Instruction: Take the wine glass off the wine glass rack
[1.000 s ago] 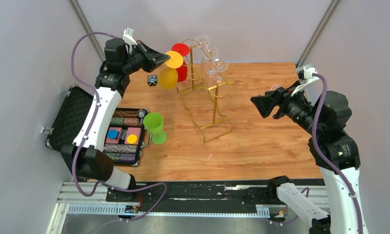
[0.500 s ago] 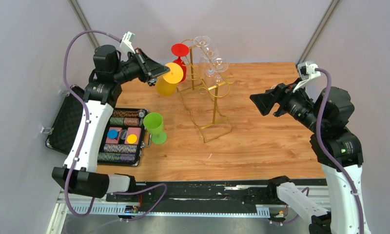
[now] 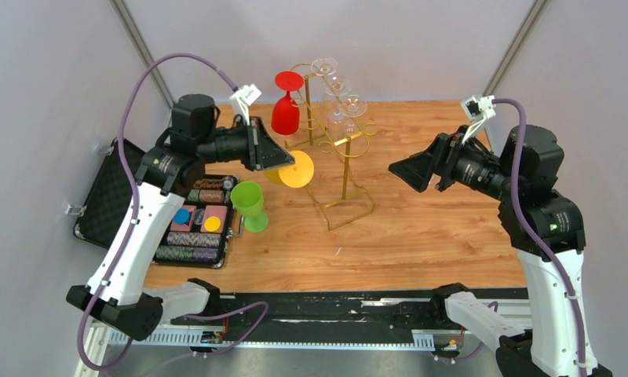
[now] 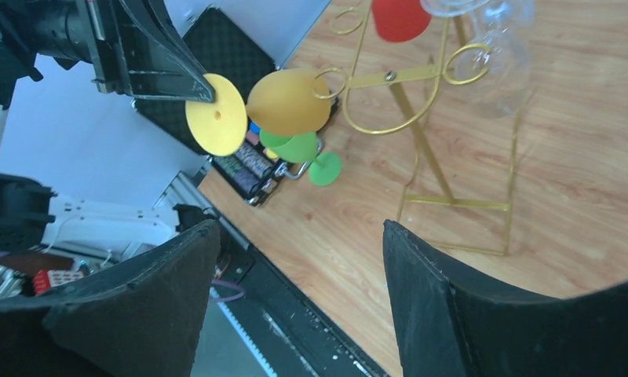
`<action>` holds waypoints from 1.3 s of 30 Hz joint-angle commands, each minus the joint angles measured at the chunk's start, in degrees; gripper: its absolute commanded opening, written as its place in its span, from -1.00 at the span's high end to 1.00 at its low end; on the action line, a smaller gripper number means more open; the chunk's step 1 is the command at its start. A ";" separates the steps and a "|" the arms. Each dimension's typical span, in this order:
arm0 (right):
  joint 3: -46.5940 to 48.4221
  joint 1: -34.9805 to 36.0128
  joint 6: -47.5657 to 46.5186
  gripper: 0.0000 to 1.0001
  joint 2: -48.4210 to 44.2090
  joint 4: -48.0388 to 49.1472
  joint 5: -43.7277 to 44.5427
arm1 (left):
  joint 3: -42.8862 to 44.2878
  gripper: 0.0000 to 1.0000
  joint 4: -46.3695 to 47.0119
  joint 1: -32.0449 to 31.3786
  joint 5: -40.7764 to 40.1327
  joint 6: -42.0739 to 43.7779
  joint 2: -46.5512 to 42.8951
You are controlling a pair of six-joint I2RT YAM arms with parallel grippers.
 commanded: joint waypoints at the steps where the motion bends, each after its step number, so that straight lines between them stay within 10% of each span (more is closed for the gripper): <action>1: 1.20 0.24 3.06 -0.49 0.35 -2.06 -5.73 | 2.16 1.00 -5.82 -6.78 -6.43 7.84 -2.83; 39: -17.74 31.95 23.70 -0.43 4.62 7.74 2.25 | -0.09 1.00 -7.91 -63.58 -54.98 15.74 0.14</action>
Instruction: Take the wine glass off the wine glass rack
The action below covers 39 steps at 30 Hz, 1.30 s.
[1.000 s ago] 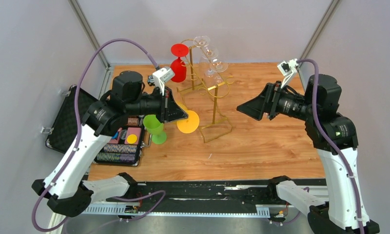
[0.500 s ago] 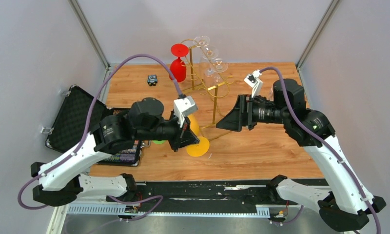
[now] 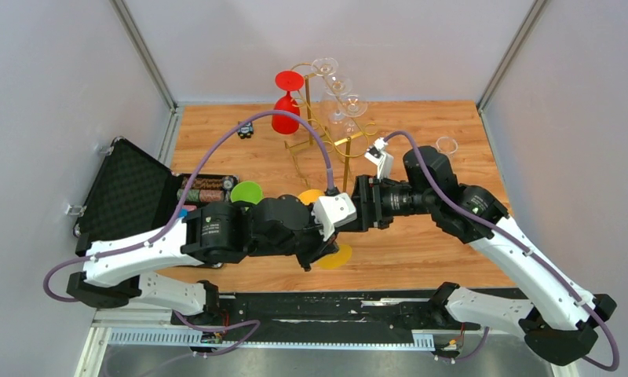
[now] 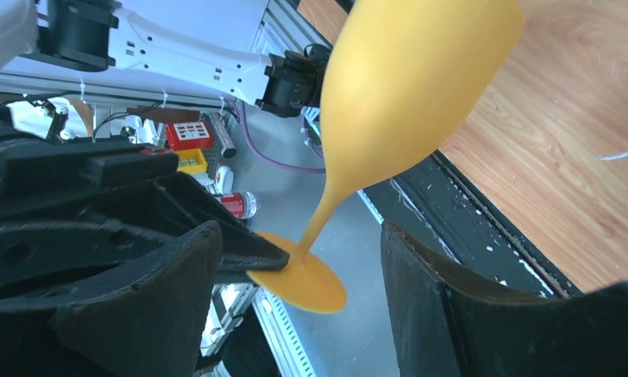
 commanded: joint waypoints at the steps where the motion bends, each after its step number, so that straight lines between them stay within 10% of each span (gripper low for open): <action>1: -2.02 2.49 3.49 -0.43 -0.12 3.26 1.23 | 3.34 1.00 0.01 -3.25 -6.73 1.55 1.14; 16: -6.66 10.74 7.54 -0.32 2.12 6.32 3.58 | 6.20 1.00 -1.41 -9.39 -16.25 2.06 4.65; 35: -6.79 11.69 7.45 1.00 3.47 7.57 3.93 | 3.59 0.99 1.77 -10.81 -20.41 2.75 2.23; 39: -6.76 11.69 6.69 1.00 2.96 7.99 4.20 | 2.41 0.55 2.65 -10.81 -20.61 2.63 1.64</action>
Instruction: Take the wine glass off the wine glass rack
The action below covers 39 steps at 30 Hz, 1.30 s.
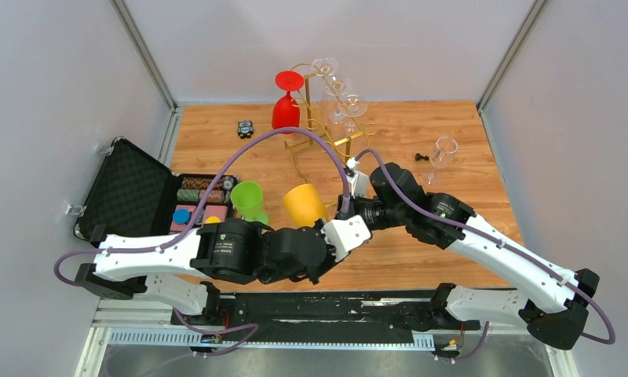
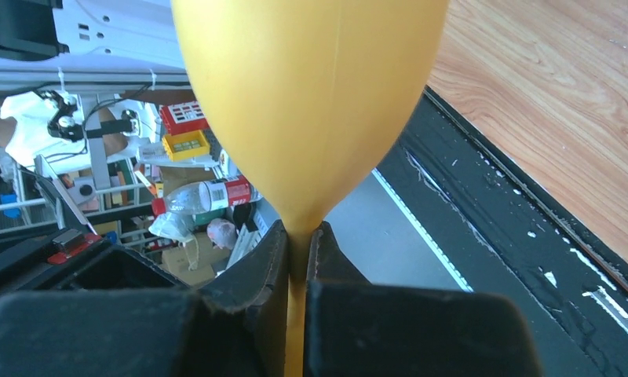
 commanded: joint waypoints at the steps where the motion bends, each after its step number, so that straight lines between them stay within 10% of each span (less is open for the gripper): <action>1: 0.39 0.81 -2.42 1.00 -0.59 1.32 -0.83 | -1.06 0.43 5.66 -0.15 -2.59 1.21 -2.83; 6: 0.21 0.81 -3.86 1.00 -1.51 1.72 1.06 | -3.89 -0.47 9.36 -0.08 -3.32 1.80 -4.68; 10: 0.09 0.81 -6.57 1.00 -2.47 1.86 3.16 | -5.12 -0.76 11.12 0.11 -3.89 2.08 -5.80; 39: -10.09 0.80 -38.33 1.00 -11.83 2.91 28.93 | -16.77 -0.94 18.02 35.29 18.23 -13.12 -19.76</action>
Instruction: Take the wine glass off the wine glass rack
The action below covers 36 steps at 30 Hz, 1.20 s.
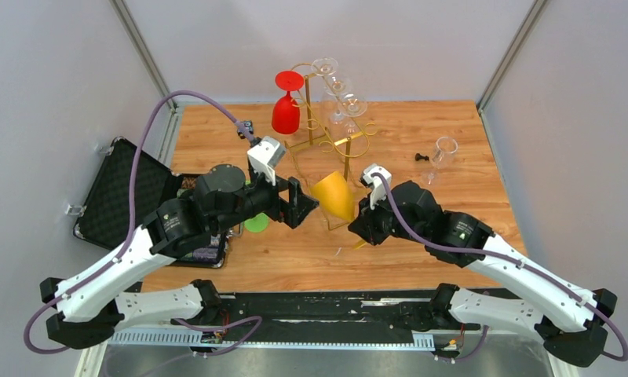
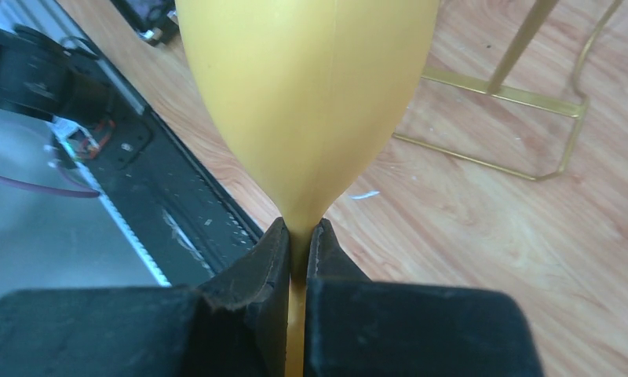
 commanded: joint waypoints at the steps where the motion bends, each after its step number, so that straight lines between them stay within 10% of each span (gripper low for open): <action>1: -1.37 0.17 -8.44 1.00 -1.92 2.85 2.98 | -0.93 -0.94 0.88 5.29 4.33 -5.75 -1.76; 18: -8.18 0.30 -32.13 1.00 -8.42 14.38 -4.97 | -4.24 -0.99 -1.70 27.34 26.11 -15.35 -2.25; 36: -4.75 0.81 -43.88 1.00 -3.14 21.88 -7.23 | -6.09 -0.97 -3.39 31.07 38.37 -15.76 -0.09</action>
